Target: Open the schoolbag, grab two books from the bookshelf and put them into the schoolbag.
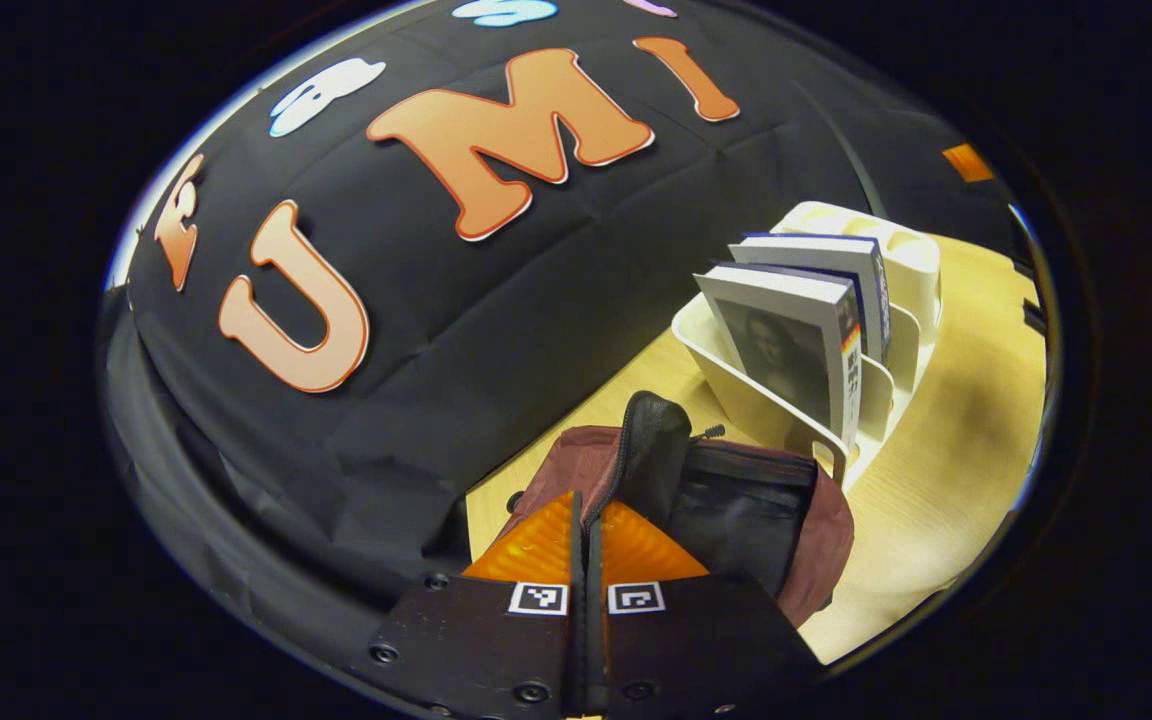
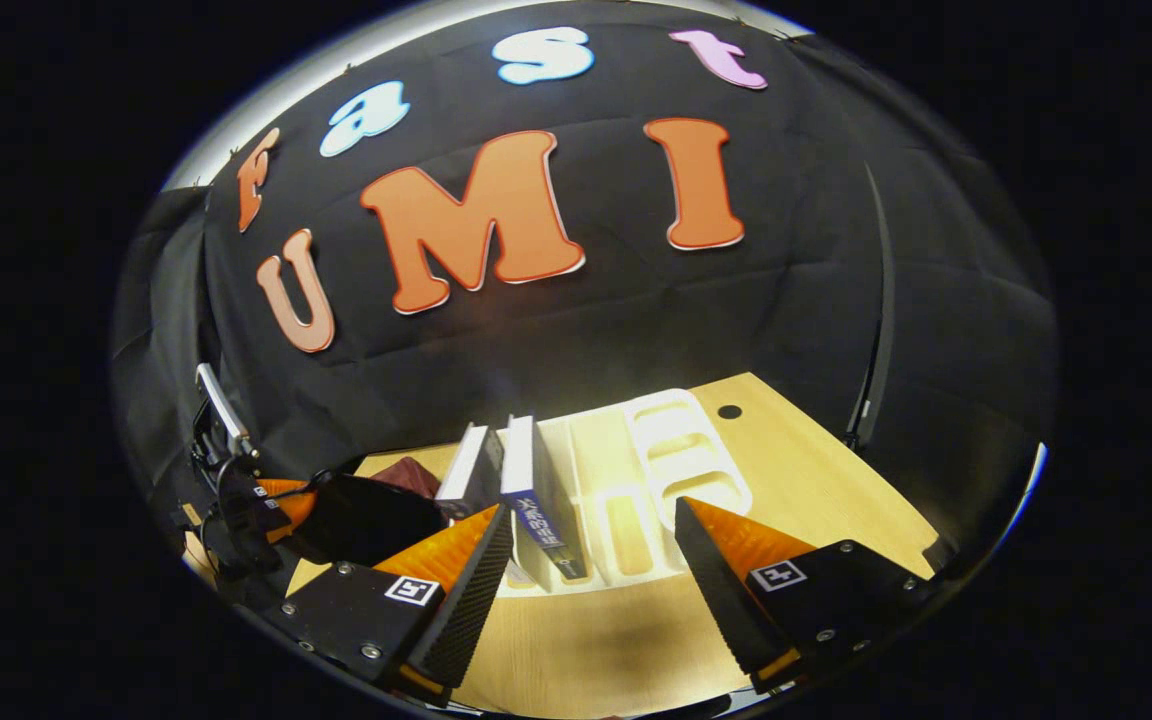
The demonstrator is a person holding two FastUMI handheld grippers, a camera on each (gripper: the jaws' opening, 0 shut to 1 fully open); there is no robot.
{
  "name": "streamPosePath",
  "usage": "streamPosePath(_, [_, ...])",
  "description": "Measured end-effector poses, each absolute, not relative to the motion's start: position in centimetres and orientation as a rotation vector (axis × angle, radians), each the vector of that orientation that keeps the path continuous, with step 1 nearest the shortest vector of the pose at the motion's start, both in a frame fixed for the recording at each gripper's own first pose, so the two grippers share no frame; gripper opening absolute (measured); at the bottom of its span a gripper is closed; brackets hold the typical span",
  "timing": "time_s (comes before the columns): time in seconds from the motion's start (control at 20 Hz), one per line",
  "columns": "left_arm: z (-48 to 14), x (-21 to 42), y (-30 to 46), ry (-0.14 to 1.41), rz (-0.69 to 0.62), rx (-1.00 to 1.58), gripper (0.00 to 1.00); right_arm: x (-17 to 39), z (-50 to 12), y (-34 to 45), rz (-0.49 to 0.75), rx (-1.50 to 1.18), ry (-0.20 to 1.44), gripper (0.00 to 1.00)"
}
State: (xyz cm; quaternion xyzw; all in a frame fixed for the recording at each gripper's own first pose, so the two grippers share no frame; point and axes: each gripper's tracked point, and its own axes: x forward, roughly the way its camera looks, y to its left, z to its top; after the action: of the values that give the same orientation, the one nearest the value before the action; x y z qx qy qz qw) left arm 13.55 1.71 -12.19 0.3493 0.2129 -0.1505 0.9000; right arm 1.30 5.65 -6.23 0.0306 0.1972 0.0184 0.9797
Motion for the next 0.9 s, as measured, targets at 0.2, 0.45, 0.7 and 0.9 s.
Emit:
streamPosePath(0.2, [-11.6, 14.2, 2.3, 0.434, -0.337, 0.721, 0.01, 3.0, -4.5, 10.8, 0.132, -0.002, 0.466, 0.97])
streamPosePath(0.45, [-11.1, 14.6, 2.3, 0.435, -0.356, 0.68, 0.0, 6.8, -2.9, 15.2, 0.209, -0.09, 0.596, 0.97])
streamPosePath(0.7, [-11.5, 14.4, 2.3, 0.453, -0.346, 0.638, 0.01, 11.4, -5.2, 18.3, 0.256, -0.079, 0.803, 0.97])
streamPosePath(0.9, [-11.5, 14.4, 2.5, 0.459, -0.347, 0.631, 0.01, 13.3, -9.1, 19.6, 0.235, -0.113, 0.947, 0.97])
